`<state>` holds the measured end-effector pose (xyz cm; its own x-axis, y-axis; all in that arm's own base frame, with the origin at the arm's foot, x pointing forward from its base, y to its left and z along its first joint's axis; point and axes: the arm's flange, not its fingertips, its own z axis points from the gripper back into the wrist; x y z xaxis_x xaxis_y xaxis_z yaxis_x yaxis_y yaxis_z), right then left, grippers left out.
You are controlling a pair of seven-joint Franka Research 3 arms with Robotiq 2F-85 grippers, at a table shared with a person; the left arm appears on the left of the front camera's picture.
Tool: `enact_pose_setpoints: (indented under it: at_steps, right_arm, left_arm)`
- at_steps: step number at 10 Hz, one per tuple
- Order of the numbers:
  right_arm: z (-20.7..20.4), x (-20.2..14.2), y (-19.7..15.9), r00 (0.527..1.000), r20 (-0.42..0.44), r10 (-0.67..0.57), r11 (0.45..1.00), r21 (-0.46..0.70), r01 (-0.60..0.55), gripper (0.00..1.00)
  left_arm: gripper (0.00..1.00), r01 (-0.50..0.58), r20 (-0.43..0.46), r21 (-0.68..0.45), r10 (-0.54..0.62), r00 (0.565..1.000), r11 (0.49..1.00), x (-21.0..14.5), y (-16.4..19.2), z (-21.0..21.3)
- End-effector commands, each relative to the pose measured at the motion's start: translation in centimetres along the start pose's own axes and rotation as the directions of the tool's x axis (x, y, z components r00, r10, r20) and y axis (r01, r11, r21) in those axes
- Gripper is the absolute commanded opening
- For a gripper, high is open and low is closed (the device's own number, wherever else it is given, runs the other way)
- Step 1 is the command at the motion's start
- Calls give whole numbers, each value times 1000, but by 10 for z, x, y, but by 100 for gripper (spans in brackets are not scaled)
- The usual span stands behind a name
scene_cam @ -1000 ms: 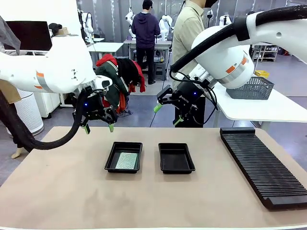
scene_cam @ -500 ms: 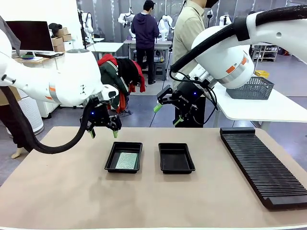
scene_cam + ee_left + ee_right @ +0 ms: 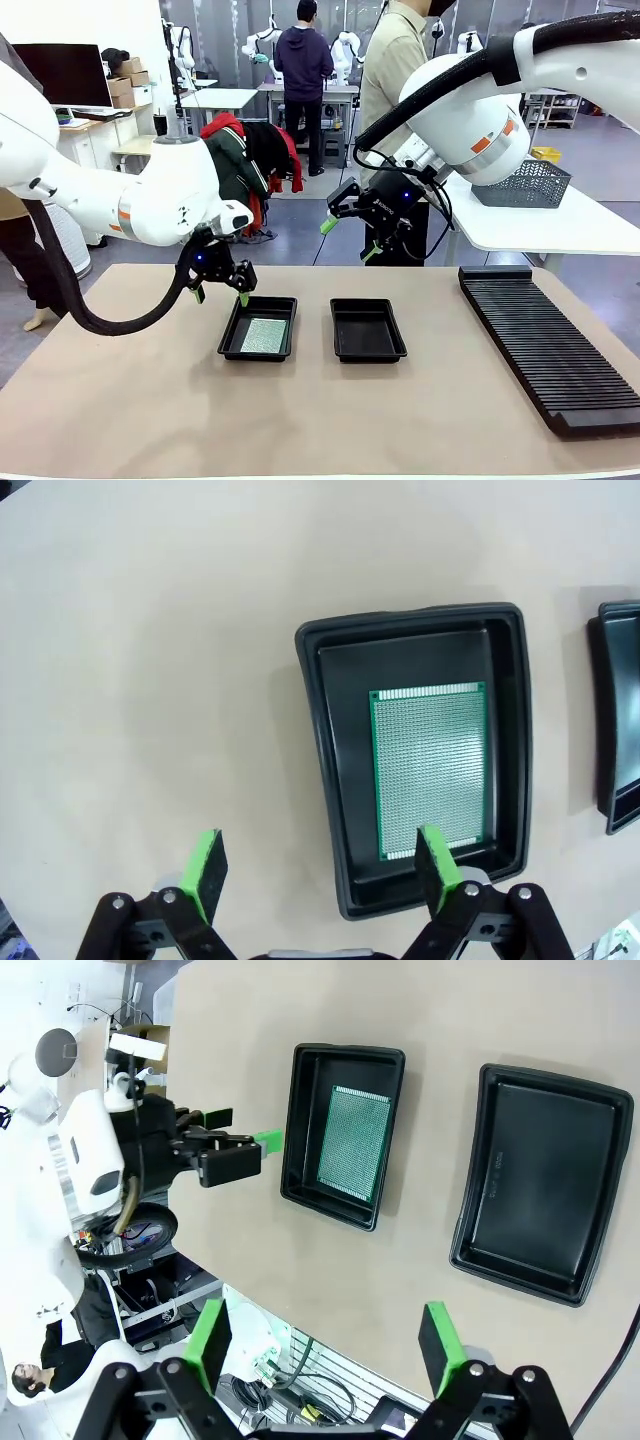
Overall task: Inspect and transfer BCBs to ESD trays.
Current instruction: Pick up the ESD tray and place it on the left side of the table.
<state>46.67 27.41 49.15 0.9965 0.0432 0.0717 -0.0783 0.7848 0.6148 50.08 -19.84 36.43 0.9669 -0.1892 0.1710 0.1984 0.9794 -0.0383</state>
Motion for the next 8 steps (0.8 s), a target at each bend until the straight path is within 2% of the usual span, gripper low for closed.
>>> enact_pose_setpoints:
  at_steps: [1,5,8]
  right_arm:
    - [-1,2,2,1000,15,-17,999,-27,18,100]
    - [-1,2,2,1000,15,-17,999,-27,18,100]
    - [-1,2,2,1000,15,-17,999,-27,18,100]
  left_arm:
    - [100,37,13,30,-37,999,999,1,5,-17]
    - [100,48,3,41,-48,999,998,5,11,-46]
    - [100,52,-5,20,-52,999,998,5,10,-53]
